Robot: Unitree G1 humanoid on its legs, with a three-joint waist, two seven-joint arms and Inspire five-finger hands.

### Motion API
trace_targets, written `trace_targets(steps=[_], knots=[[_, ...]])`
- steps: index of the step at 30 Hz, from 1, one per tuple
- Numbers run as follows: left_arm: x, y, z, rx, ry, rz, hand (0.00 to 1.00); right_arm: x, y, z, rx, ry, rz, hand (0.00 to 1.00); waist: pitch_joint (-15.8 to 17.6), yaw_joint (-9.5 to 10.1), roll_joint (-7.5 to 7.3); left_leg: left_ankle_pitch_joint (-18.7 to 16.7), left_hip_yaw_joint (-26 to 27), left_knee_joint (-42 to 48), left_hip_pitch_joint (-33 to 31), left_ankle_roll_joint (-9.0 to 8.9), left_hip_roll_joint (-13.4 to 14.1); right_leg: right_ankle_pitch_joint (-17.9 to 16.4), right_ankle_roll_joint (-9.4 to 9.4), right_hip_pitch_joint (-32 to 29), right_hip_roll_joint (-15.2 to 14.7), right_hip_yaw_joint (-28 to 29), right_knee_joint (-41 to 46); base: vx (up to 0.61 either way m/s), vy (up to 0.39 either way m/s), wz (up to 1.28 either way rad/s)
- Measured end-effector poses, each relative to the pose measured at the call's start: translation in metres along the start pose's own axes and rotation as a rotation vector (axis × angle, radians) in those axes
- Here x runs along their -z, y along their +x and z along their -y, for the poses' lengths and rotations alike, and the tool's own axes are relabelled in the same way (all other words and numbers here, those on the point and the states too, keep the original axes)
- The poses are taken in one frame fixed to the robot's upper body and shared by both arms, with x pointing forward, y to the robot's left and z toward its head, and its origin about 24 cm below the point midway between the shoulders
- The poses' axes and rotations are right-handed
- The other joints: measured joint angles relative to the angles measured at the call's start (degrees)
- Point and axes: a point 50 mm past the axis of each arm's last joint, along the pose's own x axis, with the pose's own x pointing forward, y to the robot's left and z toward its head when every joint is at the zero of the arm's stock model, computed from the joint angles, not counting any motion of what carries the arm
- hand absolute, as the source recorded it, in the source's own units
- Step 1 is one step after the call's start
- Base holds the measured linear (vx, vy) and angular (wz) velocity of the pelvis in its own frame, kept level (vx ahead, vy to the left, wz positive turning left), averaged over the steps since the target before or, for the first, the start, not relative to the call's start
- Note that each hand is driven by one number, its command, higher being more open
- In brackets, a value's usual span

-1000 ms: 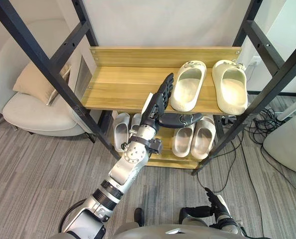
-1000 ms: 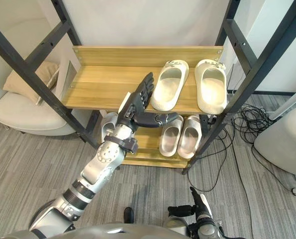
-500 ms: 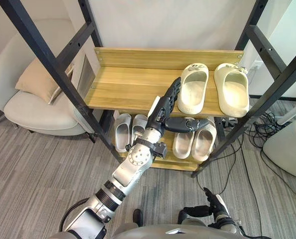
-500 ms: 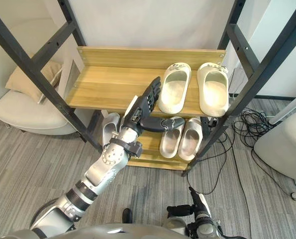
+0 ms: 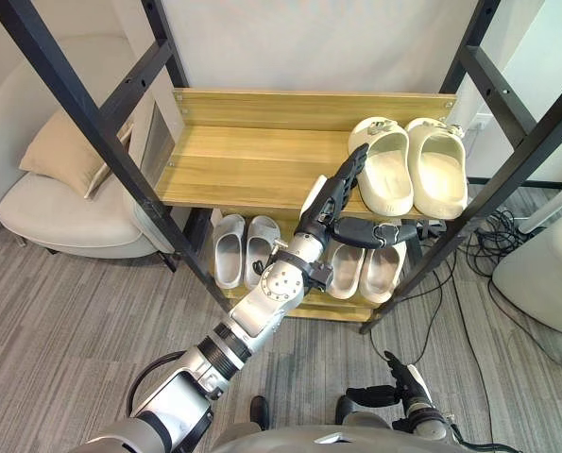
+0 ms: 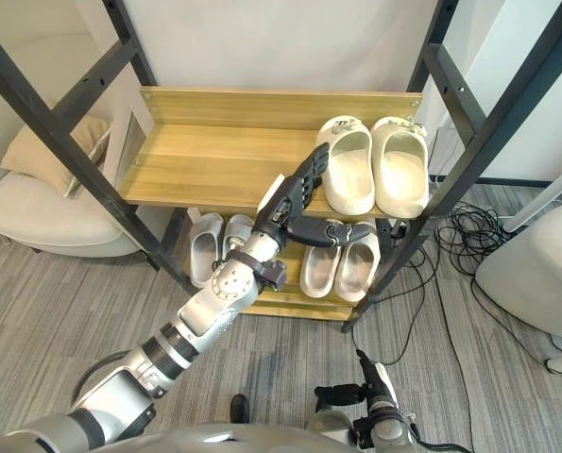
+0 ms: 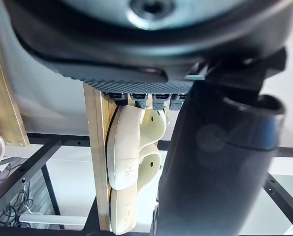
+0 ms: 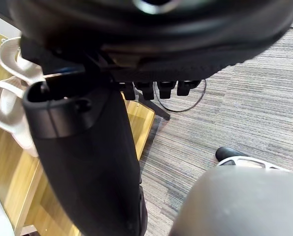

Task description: Organize the slippers on the shoe rack

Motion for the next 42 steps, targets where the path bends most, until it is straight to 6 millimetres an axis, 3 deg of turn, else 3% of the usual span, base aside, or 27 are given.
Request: trace_targets(steps=[16, 22, 24, 30, 34, 42], knots=[[-0.005, 0.004, -0.012, -0.031, 0.029, 0.015, 1.00, -0.004, 0.002, -0.002, -0.002, 0.005, 0.010, 1.00, 0.3, 0.17, -0.45, -0.1, -0.1, 0.0, -0.1, -0.27, 0.1, 0.1, 0.04, -0.1, 0.0, 0.0, 0.0, 0.00, 0.000, 0.00], [-0.034, -0.005, -0.024, -0.072, 0.011, 0.135, 1.00, 0.001, 0.000, -0.001, -0.001, 0.002, -0.005, 1.00, 0.3, 1.28, -0.20, 0.1, -0.5, 0.0, -0.9, -0.15, 0.1, -0.1, -0.10, -0.7, 0.0, -0.2, 0.3, 0.00, 0.000, 0.02], [-0.049, -0.012, -0.019, -0.046, -0.017, 0.205, 1.00, 0.001, 0.000, 0.000, -0.003, 0.001, -0.006, 1.00, 0.3, 1.87, -0.11, 0.1, -1.1, 0.0, -1.0, -0.15, -0.1, -0.4, -0.05, -0.4, -0.1, -0.6, 0.3, 0.00, 0.002, 0.12], [-0.062, -0.033, -0.005, 0.067, -0.115, 0.267, 1.00, 0.005, -0.001, 0.003, -0.003, -0.009, -0.016, 1.00, -0.3, 2.66, 0.79, 0.1, -2.1, 0.0, -0.9, -0.14, -0.5, -0.8, 0.04, 0.3, -0.4, -1.7, 0.3, 0.00, 0.012, 0.12], [-0.053, -0.051, 0.029, 0.247, -0.241, 0.221, 1.00, 0.011, -0.002, 0.006, -0.009, -0.022, -0.038, 1.00, -1.1, 3.23, 1.93, 0.1, -3.5, 0.0, -0.6, -0.15, -0.5, -1.2, 0.03, 1.3, -0.4, -3.0, 0.3, 0.00, 0.004, 0.15], [-0.030, -0.074, 0.080, 0.532, -0.310, 0.102, 1.00, 0.018, -0.004, 0.010, -0.017, -0.068, -0.060, 1.00, -2.7, 3.38, 3.32, 0.2, -4.6, 0.0, -0.5, -0.24, -0.3, -1.7, -0.08, 1.9, 0.0, -4.1, 0.3, 0.01, -0.003, 0.06]])
